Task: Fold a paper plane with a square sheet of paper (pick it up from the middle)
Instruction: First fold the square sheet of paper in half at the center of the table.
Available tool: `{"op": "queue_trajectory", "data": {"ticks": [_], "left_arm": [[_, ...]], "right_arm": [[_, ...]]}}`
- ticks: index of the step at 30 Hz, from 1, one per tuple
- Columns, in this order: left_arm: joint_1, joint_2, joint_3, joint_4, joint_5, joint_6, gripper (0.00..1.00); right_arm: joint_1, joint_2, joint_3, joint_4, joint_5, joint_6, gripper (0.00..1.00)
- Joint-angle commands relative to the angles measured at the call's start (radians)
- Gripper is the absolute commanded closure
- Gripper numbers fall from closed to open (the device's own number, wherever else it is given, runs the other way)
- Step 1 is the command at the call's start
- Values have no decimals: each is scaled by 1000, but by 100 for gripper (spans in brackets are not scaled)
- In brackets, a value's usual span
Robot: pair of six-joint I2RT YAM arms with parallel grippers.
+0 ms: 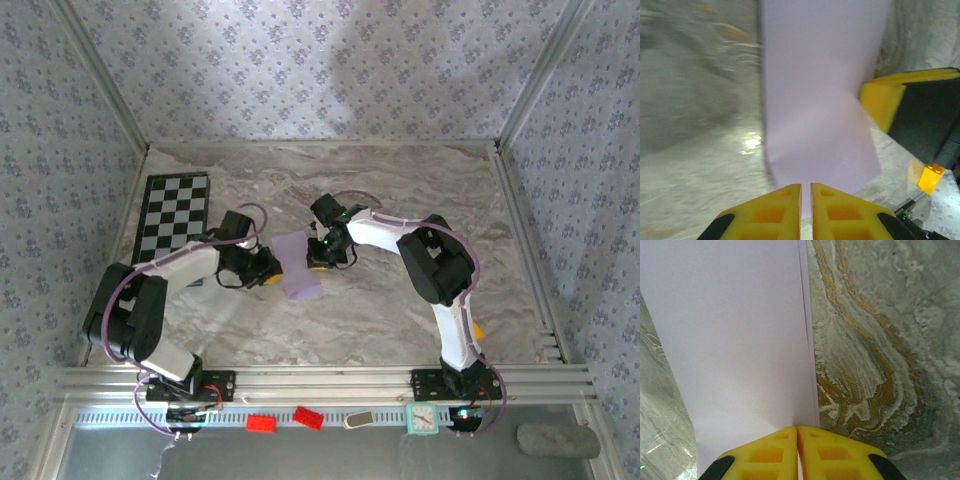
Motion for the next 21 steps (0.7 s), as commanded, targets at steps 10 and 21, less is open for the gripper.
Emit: {"op": "queue_trajectory", "data": {"ticks": [10,21], "left_arm": [[-96,174,27,30,-68,-50,89],[-15,46,-158,-17,-115,-12,90]], "right_arm": [[-8,123,-86,-152,134,25,89],[-9,123,-105,-135,136,45,89]]}}
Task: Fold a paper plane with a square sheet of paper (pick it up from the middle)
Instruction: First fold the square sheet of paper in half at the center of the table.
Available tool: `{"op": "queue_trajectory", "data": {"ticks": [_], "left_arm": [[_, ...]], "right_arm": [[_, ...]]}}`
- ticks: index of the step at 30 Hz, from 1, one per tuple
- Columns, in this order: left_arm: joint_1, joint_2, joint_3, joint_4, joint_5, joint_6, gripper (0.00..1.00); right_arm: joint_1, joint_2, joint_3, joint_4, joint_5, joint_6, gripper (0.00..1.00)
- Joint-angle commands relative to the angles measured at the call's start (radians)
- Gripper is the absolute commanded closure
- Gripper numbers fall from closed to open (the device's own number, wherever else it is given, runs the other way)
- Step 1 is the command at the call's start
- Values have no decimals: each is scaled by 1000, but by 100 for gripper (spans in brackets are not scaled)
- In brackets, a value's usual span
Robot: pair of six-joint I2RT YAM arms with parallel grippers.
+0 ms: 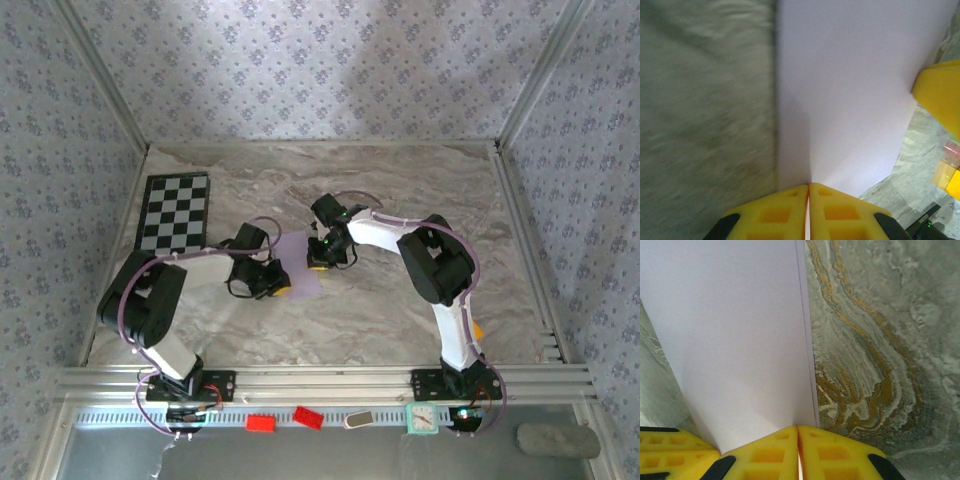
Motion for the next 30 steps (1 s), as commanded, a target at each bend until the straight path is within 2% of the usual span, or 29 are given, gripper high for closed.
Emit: {"op": "queue_trajectory", "data": {"ticks": [1,5,8,11,17,23,30], "left_arm": [[48,-52,-66,-145,-65,22,89],[56,-130,-28,-155,-35,14,89],[36,-155,0,-79,1,-37,88],[-2,-113,31,-3,13,-82,88],[-68,34,86,43,35,-96,89],[-81,64,28,3,13,-52,89],[-74,-2,-81,-152,-52,66,89]], "right_arm": [[-6,124,-95,-139,145,23,89],[-6,122,-105,-131,142,30,89],[-7,122,-107,-127,142,34,89],[-6,120,-108,-124,141,38,89],[-7,117,-109,-126,142,37,89],[-8,117,-112,-122,139,36,89],[-10,120,-120,-119,142,37,90]]}}
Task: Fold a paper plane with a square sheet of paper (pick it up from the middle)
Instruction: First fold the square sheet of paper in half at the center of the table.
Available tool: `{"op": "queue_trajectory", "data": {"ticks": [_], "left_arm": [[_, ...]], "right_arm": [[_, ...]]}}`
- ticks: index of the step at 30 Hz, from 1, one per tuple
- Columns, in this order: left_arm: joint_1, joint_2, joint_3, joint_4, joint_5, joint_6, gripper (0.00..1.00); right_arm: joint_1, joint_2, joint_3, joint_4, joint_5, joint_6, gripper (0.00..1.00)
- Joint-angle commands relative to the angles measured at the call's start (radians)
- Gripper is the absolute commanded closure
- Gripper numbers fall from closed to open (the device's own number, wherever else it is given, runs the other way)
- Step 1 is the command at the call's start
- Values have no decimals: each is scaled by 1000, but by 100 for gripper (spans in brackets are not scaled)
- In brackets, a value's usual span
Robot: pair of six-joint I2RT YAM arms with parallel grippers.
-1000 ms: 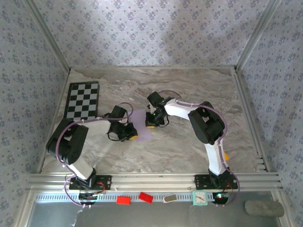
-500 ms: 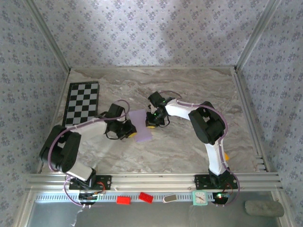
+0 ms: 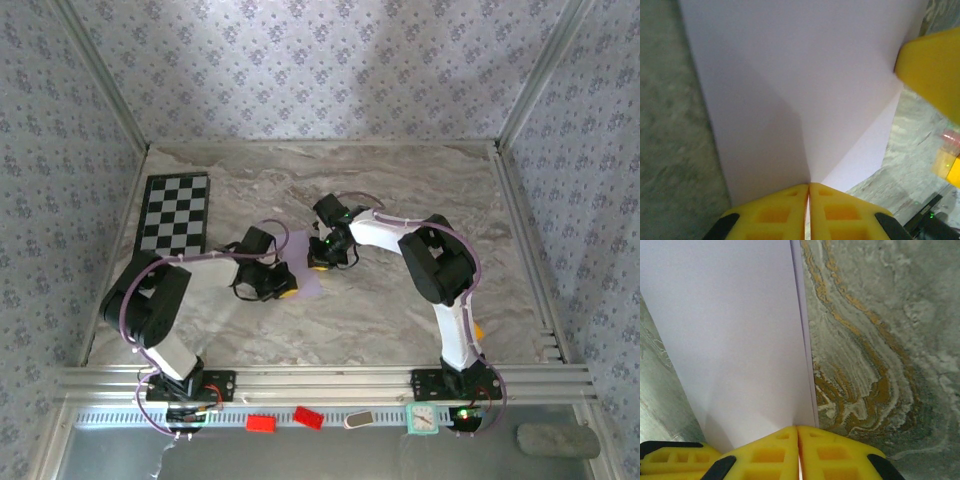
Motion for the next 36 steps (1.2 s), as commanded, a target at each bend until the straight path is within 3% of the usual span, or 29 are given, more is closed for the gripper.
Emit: {"op": "queue_trajectory", "data": {"ticks": [1,9,15,23,28,36], "left_arm": [[3,-31,-81,-244,-66,84,89],[18,-141,-57,-349,-88,121,89],[31,-206,59,-286,-85,66,88],[24,-84,96,-17,-80,-110,86],[17,10,141,12,-89,-130,87],[15,70,130,9,-86,-123,88]], "right_arm": [[-5,127,-95,-149,165,15,90],[-8,123,-97,-145,166,14,90],[-12,98,-110,-134,168,43,90],[-26,5,-170,-45,152,150,90],[-32,-63,-211,19,119,209,89],[-44,-131,-203,121,-3,168,87]]}}
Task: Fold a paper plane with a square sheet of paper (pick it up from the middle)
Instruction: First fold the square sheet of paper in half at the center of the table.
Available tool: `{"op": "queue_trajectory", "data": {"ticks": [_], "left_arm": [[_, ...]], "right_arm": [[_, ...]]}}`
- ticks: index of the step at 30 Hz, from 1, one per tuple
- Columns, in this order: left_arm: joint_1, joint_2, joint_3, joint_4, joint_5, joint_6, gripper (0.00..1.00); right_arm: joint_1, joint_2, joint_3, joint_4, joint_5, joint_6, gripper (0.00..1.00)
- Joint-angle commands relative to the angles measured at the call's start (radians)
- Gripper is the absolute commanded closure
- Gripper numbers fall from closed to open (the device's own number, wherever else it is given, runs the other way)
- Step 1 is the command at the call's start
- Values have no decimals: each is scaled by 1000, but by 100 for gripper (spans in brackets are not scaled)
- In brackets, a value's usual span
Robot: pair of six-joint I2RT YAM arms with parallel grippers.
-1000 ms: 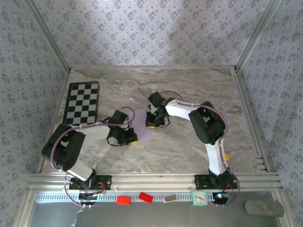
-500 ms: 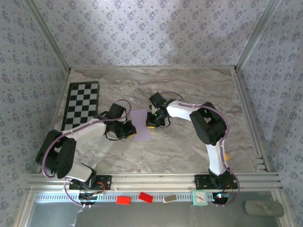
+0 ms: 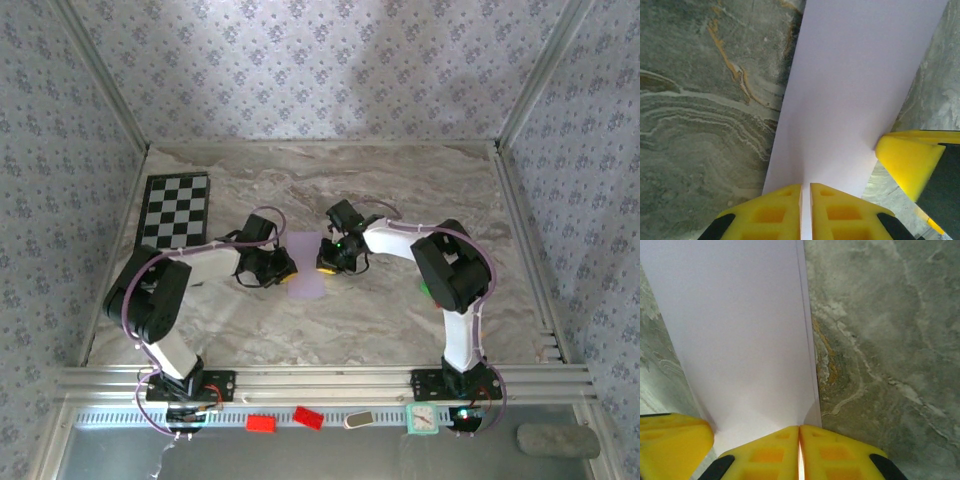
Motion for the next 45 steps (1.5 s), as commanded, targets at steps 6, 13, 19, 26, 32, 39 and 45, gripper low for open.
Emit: {"op": "queue_trajectory", "data": {"ticks": [6,13,19,26,32,39,45], "left_arm": [[-12,32,-9,2,-1,-1,88],[-12,58,5,-28,-4,19,88],[-12,66,13,-56,-13,33,89],[-12,59,37,-88,-18,57,89],[-29,45,62,-133,9,104,88],[-79,3,47,-186,-14,121,88],[-104,-36,-6,-205,-30,115,88]], "right_arm": [[-11,-7,42,-3,-31,-64,83],[-12,32,80,-8,-41,-91,82],[-14,68,133,-24,-54,-144,82],[-23,122,175,-38,-39,-145,82],[-28,151,169,-69,22,-143,84],[-25,182,136,-87,61,-87,86],[-28,183,116,-92,87,-66,86]]}}
